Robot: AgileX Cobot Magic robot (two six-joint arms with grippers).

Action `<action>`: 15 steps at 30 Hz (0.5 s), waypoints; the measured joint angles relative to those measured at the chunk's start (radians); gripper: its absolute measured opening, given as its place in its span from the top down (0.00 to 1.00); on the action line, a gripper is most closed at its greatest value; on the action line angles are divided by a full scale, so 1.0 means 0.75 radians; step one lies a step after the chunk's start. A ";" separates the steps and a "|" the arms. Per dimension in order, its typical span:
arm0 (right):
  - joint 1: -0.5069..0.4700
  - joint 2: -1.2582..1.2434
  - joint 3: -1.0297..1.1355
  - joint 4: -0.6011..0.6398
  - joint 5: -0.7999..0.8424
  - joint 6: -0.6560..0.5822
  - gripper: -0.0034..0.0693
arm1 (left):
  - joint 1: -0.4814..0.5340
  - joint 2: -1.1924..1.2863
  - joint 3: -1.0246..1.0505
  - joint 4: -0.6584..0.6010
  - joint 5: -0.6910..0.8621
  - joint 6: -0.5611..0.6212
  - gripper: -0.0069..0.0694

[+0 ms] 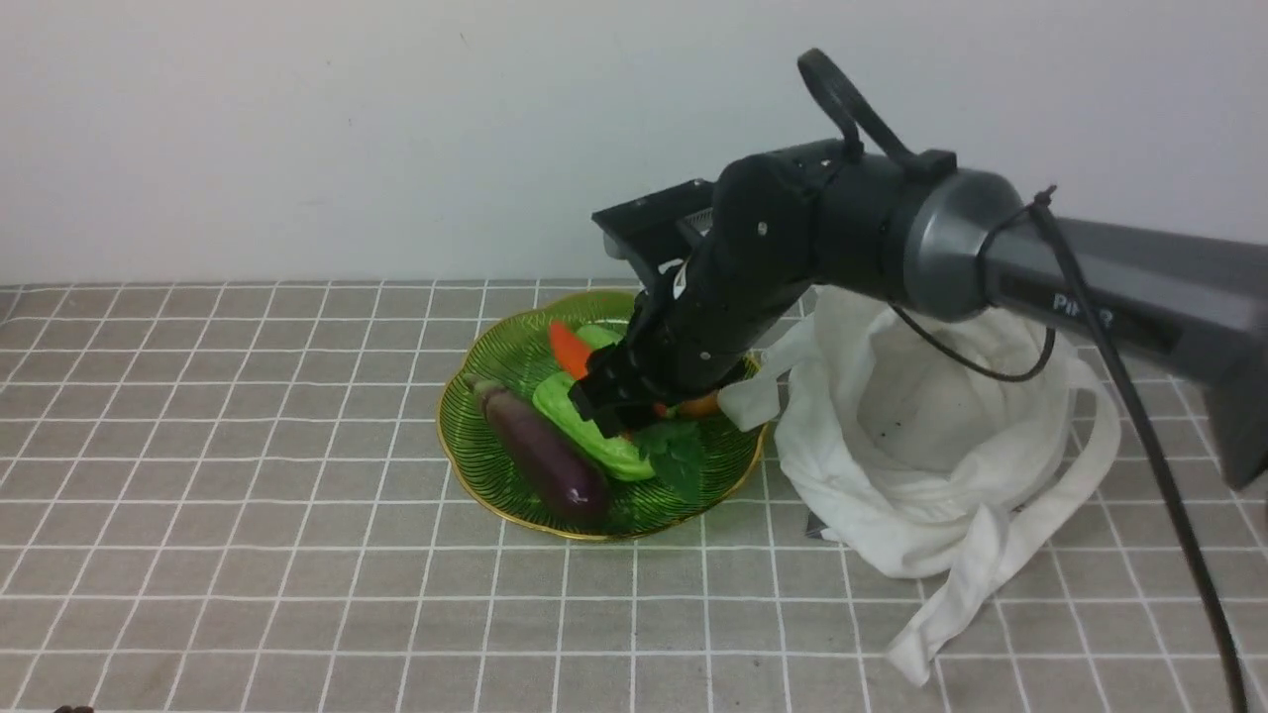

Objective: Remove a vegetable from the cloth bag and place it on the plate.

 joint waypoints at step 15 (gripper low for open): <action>0.000 -0.121 -0.429 -0.150 0.471 0.117 0.34 | 0.000 0.000 0.000 0.000 0.000 0.000 0.92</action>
